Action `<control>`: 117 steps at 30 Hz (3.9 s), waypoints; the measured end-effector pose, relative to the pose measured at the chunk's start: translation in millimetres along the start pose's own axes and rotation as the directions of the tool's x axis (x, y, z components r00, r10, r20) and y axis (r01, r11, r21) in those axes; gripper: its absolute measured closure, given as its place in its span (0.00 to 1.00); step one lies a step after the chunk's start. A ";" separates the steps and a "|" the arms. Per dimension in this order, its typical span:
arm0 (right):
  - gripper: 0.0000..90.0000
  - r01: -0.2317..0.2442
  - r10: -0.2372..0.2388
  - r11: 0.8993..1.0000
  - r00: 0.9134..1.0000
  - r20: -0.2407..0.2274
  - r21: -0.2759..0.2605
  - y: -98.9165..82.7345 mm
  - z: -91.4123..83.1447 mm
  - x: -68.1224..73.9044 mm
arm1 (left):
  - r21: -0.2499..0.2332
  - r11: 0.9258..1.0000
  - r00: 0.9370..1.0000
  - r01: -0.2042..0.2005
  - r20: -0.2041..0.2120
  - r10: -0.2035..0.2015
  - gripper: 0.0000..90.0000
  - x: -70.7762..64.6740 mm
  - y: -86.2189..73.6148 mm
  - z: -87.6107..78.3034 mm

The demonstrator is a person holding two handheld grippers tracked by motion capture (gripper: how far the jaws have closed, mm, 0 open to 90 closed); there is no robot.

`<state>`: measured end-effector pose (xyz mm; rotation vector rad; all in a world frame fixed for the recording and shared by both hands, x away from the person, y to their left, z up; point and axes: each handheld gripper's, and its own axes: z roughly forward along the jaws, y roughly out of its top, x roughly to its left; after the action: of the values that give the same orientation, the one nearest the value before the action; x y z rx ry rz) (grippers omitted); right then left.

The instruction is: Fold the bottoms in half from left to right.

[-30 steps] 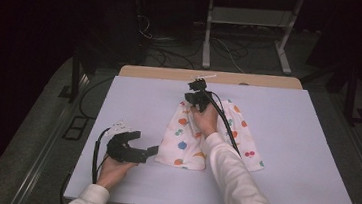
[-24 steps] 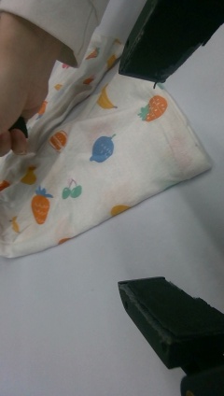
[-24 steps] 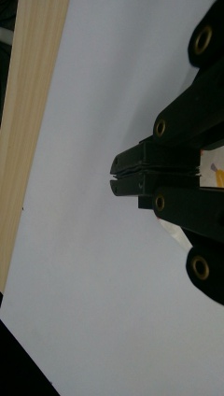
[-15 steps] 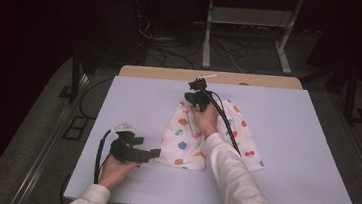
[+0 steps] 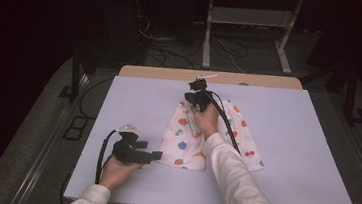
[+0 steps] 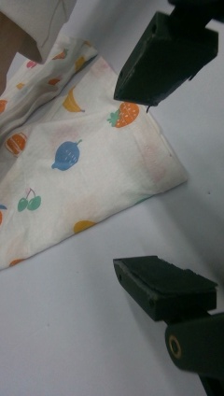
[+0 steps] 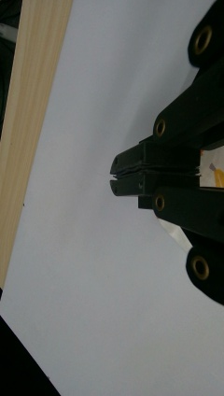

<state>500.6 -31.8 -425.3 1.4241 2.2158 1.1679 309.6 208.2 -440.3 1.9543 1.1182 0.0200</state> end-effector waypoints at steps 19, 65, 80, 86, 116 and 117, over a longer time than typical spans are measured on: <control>0.97 -0.014 0.014 1.000 1.000 -0.013 -0.001 -0.7 -0.1 -2.0 | 0.090 0.996 0.998 0.002 0.061 -0.008 0.50 2.2 -0.6 6.8; 0.97 -0.026 0.023 0.998 0.998 -0.056 -0.055 -2.2 -11.5 -6.9 | 0.022 1.000 0.980 -0.012 0.198 0.007 0.99 -15.7 10.4 6.8; 0.97 0.022 -0.026 0.999 0.993 -0.115 -0.033 1.2 -23.6 -16.3 | 0.058 0.997 0.957 -0.056 0.286 0.037 0.99 -53.2 23.4 30.1; 0.97 0.022 -0.026 0.999 0.992 -0.123 -0.035 4.3 -28.8 -22.5 | 0.067 0.996 0.948 -0.066 0.317 0.042 0.99 -60.6 30.5 36.8; 0.97 -0.025 0.019 0.999 0.988 -0.151 -0.037 17.3 -57.2 -71.3 | 0.053 0.991 0.915 -0.124 0.393 0.093 0.99 -103.2 66.1 68.6; 0.97 -0.025 0.019 0.999 0.988 -0.151 -0.037 17.3 -57.2 -71.3 | 0.053 0.991 0.915 -0.124 0.393 0.093 0.99 -103.2 66.1 68.6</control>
<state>512.6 -117.0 -389.6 1.3905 2.2678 1.3604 321.3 74.2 -399.9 1.9740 0.7556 -0.3443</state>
